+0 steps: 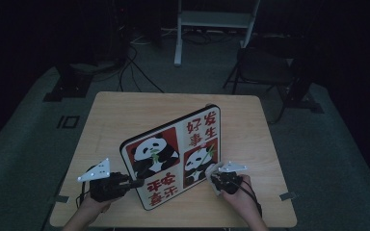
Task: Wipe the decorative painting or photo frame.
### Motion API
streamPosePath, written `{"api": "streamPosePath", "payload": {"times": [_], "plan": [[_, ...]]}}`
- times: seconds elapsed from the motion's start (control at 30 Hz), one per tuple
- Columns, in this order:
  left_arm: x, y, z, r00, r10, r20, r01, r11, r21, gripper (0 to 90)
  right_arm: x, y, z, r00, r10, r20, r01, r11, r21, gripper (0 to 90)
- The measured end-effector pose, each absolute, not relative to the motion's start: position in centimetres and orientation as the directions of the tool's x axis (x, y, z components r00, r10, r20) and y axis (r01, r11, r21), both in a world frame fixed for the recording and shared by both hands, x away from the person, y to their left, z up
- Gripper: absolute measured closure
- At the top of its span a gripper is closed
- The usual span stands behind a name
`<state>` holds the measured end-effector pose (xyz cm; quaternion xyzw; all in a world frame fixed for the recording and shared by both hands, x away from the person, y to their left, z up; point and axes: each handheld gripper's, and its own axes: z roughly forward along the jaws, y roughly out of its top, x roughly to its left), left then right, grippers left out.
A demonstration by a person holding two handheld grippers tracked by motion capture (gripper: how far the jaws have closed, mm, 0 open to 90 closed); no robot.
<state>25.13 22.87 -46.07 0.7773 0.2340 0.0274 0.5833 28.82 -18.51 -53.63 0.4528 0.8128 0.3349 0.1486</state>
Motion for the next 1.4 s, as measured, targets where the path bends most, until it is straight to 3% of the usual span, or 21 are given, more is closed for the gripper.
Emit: {"api": "streamPosePath", "payload": {"times": [0.27,0.9,1.4], "plan": [[25.2,22.9,-46.1,0.887,0.405,-0.222,0.327,-0.211,0.921,78.2,28.5,-19.1,-51.7,-0.532,0.843,0.080,0.622,0.325,0.713,77.8],[25.2,22.9,-46.1,0.887,0.408,-0.218,0.325,-0.215,0.921,78.3,27.1,-20.3,-41.8,-0.539,0.838,0.086,0.409,0.171,0.896,77.8],[25.1,22.8,-46.0,0.887,0.409,-0.213,0.322,-0.218,0.921,78.3,27.2,-18.8,-37.2,-0.572,0.817,0.072,0.278,0.110,0.954,77.8]]}}
